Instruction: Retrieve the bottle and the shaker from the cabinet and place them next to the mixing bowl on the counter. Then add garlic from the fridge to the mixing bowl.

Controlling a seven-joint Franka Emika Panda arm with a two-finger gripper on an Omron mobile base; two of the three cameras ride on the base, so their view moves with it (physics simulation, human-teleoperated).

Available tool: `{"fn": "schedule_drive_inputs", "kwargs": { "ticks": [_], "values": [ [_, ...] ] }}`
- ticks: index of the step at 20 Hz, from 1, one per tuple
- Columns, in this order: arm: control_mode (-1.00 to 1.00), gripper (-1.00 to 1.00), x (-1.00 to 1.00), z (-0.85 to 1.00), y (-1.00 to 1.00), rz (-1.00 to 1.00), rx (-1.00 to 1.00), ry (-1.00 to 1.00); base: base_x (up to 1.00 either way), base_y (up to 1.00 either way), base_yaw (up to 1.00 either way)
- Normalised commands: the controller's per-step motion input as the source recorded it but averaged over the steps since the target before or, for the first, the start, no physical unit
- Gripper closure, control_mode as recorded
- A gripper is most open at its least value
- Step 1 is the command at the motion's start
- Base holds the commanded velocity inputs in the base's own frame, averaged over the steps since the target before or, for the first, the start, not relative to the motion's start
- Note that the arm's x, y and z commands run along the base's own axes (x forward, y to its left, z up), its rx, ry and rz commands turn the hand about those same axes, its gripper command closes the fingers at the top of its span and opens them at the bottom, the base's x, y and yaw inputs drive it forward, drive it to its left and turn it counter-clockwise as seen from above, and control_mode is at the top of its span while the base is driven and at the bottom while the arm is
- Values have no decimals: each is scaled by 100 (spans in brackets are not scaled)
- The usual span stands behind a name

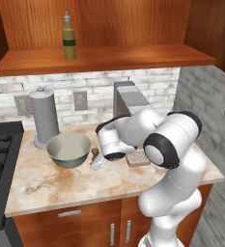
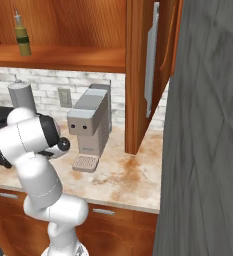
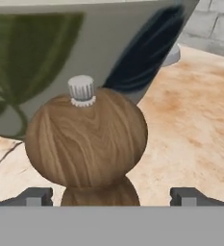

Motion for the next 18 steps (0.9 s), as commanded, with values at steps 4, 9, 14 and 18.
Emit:
{"fn": "schedule_drive_inputs", "kwargs": {
  "ticks": [4, 9, 14, 18],
  "values": [
    [-100, -100, -15, 32, -21, -3, 0, 0, 0, 0, 0],
    [-100, -100, -1, 86, -25, -4, 0, 0, 0, 0, 0],
    [-100, -100, 0, 100, -18, -9, 0, 3, 0, 0, 0],
    [-100, -100, 0, 100, 0, -6, -1, 11, 0, 0, 0]
  ]
}}
